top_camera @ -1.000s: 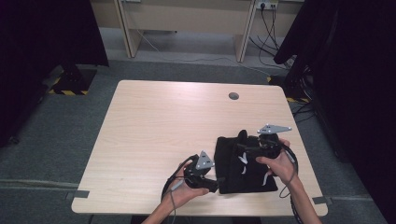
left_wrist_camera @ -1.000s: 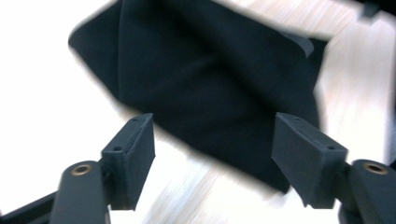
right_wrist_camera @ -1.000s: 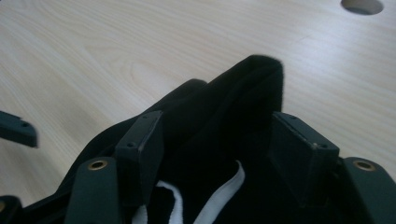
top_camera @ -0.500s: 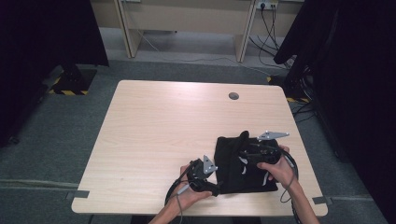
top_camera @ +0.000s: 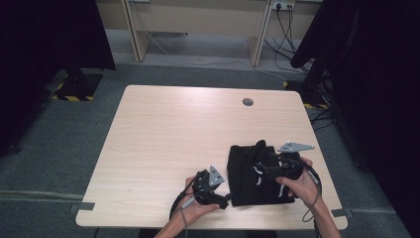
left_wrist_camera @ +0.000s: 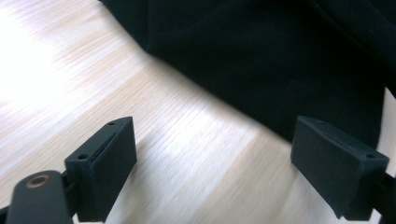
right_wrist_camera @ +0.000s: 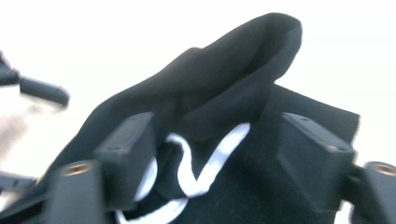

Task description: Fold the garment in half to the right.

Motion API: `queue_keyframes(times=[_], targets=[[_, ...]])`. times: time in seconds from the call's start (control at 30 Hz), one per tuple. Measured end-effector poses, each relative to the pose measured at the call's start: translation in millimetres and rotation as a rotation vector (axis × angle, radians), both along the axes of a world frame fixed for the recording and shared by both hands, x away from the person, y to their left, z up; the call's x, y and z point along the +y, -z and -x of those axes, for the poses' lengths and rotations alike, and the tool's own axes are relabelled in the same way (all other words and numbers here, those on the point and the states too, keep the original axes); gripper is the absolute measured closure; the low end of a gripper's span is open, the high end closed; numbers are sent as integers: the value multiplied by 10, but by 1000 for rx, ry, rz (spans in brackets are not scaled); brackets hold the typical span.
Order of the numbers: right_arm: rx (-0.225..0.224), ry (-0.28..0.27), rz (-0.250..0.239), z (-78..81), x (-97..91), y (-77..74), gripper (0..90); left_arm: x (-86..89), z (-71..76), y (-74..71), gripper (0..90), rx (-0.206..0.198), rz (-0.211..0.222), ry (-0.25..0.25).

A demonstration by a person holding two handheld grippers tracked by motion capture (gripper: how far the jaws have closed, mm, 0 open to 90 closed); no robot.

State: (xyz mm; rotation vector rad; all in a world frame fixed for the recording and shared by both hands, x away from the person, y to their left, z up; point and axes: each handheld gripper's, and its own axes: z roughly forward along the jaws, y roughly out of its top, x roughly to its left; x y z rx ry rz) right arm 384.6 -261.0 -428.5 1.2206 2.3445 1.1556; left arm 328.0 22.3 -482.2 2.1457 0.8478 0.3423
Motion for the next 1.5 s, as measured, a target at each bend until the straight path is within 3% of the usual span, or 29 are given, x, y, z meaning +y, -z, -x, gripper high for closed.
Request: queue_keyframes(times=[0.03, 0.23, 0.43, 0.47, 0.53, 0.6, 0.7, 0.8, 0.93, 1.03, 1.13, 1.23, 1.3, 1.37, 1.43, 1.5], targets=[[11, 35, -12, 15, 15, -19, 164, 34, 1, -1, 135, 2, 0, -7], [8, 76, 22, 119, 239, -80, 162, 285, 11, 9, 135, 2, 5, -61], [16, 46, 72, 217, 534, -25, 165, 428, 29, 13, 136, 13, 8, -80], [15, 38, 77, 225, 564, -6, 180, 439, 32, 14, 136, 13, 8, -81], [16, 24, 81, 226, 591, 39, 305, 458, 35, 13, 137, 15, 9, -86], [9, 11, 86, 218, 560, 67, 447, 464, 39, 15, 136, 15, 9, -84], [2, 26, 81, 233, 438, 57, 506, 461, 39, 15, 134, 15, 6, -83], [-4, 56, 65, 272, 247, 23, 480, 459, 35, 14, 134, 14, 1, -81], [9, 115, 82, 293, -30, 58, 448, 451, 37, 14, 134, 10, -6, -79], [8, 136, 31, 278, -144, 52, 365, 450, 38, 15, 132, 9, -5, -79], [17, 104, -41, 232, -141, -3, 291, 459, 39, 14, 132, 14, 2, -80], [33, 75, -20, 139, -45, 20, 233, 468, 49, 15, 132, 14, 3, -78], [71, 61, -15, 56, 42, 88, 174, 479, 61, 15, 132, 14, 2, -76], [84, 62, 5, -30, 117, 164, 177, 501, 64, 16, 132, 15, 6, -69], [93, 71, 36, -130, 160, 263, 214, 533, 61, 16, 131, 15, 4, -70], [88, 29, 33, -179, 178, 340, 412, 583, 47, 17, 131, 21, 17, -77]])
